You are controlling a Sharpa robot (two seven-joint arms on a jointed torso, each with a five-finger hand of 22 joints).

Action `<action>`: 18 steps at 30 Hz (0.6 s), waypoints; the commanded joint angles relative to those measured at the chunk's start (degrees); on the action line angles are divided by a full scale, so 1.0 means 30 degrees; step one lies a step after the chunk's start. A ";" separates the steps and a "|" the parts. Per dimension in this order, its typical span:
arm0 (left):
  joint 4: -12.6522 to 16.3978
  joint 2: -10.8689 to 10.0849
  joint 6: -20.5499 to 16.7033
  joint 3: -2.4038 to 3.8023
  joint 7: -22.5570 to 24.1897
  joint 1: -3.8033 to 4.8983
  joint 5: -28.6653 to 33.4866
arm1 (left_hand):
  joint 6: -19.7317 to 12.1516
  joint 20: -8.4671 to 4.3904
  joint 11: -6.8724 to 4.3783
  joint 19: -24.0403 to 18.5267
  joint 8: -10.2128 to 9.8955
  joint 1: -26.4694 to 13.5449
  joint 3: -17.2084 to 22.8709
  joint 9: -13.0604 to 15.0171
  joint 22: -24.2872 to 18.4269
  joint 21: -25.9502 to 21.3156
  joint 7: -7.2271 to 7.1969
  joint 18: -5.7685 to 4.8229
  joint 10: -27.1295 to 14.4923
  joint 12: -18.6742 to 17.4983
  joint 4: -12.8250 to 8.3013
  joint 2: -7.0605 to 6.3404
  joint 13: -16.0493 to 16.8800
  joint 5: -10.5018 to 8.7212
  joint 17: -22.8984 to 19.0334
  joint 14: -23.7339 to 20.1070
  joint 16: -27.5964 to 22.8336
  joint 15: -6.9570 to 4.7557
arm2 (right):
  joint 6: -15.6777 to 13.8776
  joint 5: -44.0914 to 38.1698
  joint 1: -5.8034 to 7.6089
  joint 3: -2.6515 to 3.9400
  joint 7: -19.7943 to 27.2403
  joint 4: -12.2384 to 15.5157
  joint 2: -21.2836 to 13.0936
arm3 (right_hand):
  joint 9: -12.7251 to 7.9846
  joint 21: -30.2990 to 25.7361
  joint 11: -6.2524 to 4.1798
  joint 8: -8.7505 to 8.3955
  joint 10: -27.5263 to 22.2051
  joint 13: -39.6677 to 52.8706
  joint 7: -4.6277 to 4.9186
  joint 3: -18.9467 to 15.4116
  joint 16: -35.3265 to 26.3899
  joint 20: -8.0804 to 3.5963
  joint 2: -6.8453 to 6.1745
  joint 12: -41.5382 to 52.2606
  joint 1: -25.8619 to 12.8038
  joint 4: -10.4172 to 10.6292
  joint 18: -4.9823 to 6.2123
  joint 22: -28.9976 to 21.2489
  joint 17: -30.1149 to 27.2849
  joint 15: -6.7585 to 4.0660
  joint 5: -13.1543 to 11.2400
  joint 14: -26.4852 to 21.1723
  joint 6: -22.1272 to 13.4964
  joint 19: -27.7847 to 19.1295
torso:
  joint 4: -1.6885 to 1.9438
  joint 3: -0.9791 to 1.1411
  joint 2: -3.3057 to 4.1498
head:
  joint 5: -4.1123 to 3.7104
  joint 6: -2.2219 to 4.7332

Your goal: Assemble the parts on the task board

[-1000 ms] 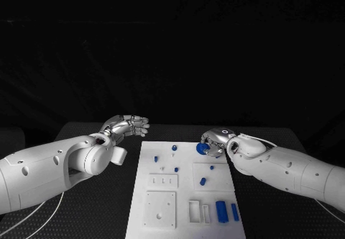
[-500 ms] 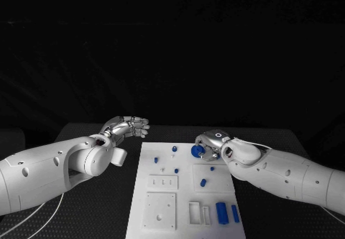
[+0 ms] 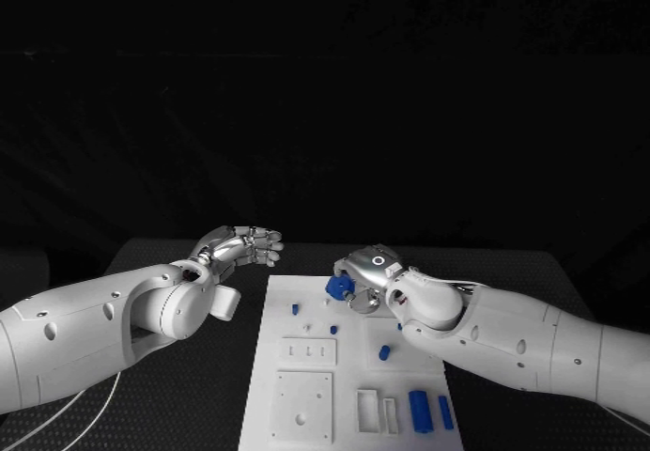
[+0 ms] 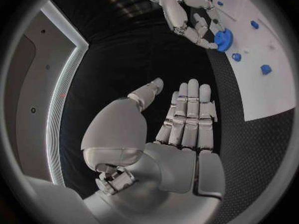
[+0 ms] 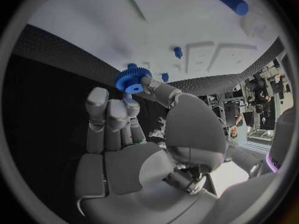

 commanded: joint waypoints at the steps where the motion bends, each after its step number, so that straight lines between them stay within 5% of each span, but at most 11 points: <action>1: 0.0048 0.0086 0.0201 0.0017 0.0130 0.0048 -0.0071 | 0.0015 -0.0020 0.0088 -0.0137 -0.0050 -0.0132 0.0075 0.0026 0.0378 0.0101 0.0102 0.0241 -0.0009 -0.0081 -0.0005 -0.0023 -0.0019 0.0024 0.0026 0.0105 -0.0114 0.0000 | -0.0221 -0.1616 -0.0144 -0.0146 -0.0745 -0.0082 0.0423 | -0.0012 0.0089 -0.0026 0.0011 0.0168 -0.0027 0.0004 0.0136 -0.0079 -0.0054 -0.0197 -0.0085 0.0020 0.0018 0.0857 0.0329 0.0028 -0.0088 -0.0111 0.0050 0.2716 0.0036 | -0.0003 -0.0010 0.0038 | 0.0027 0.0044; 18: 0.0045 0.0170 0.0203 0.0019 0.0141 0.0050 -0.0071 | 0.0015 -0.0019 0.0089 -0.0141 -0.0055 -0.0130 0.0079 0.0033 0.0377 0.0110 0.0102 0.0243 -0.0005 -0.0091 -0.0015 -0.0026 -0.0019 0.0025 0.0052 0.0111 -0.0135 0.0000 | 0.0085 -0.1834 -0.0540 -0.0391 -0.0802 -0.0994 0.1525 | -0.0012 0.0099 -0.0016 -0.0009 0.0193 -0.0042 0.0016 0.0201 -0.0113 -0.0039 -0.0327 -0.0120 0.0059 0.0027 0.0856 0.0326 0.0030 -0.0076 -0.0119 0.0064 0.2702 0.0033 | 0.0246 -0.0138 0.0133 | 0.0049 -0.0121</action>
